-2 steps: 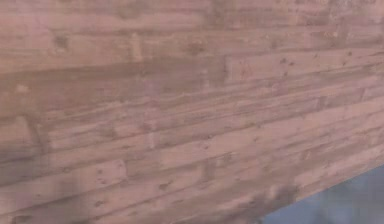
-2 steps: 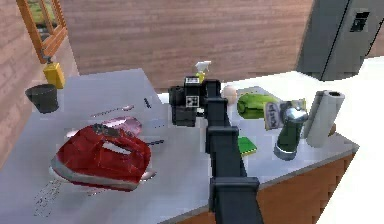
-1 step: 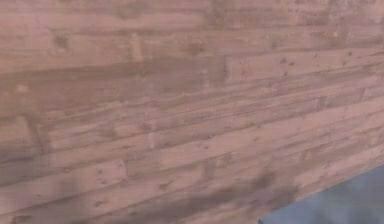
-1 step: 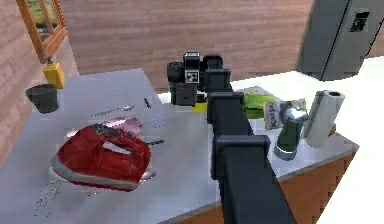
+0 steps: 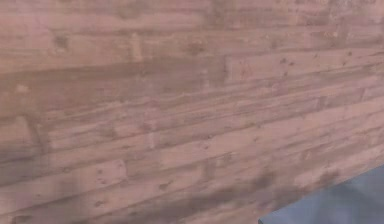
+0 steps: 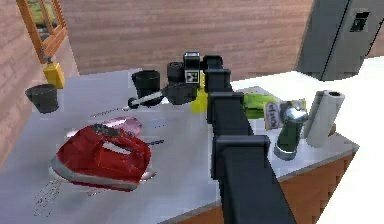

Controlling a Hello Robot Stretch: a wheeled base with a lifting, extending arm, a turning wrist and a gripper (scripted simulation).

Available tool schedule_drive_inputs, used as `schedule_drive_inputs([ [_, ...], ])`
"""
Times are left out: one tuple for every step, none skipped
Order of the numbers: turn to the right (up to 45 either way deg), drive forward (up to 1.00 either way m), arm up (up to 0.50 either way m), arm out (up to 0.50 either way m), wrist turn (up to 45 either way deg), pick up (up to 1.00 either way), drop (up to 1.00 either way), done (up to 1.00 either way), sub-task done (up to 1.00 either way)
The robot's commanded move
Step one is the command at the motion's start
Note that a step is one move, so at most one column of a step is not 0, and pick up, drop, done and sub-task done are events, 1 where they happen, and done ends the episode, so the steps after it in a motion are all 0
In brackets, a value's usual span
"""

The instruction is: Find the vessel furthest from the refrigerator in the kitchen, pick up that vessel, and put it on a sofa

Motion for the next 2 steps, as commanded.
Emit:
schedule_drive_inputs([
  [0.0, 0.0, 0.0, 0.0, -45.0, 0.0, 0.0, 0.0, 0.0],
  [0.0, 0.0, 0.0, 0.0, -45.0, 0.0, 0.0, 0.0, 0.0],
])
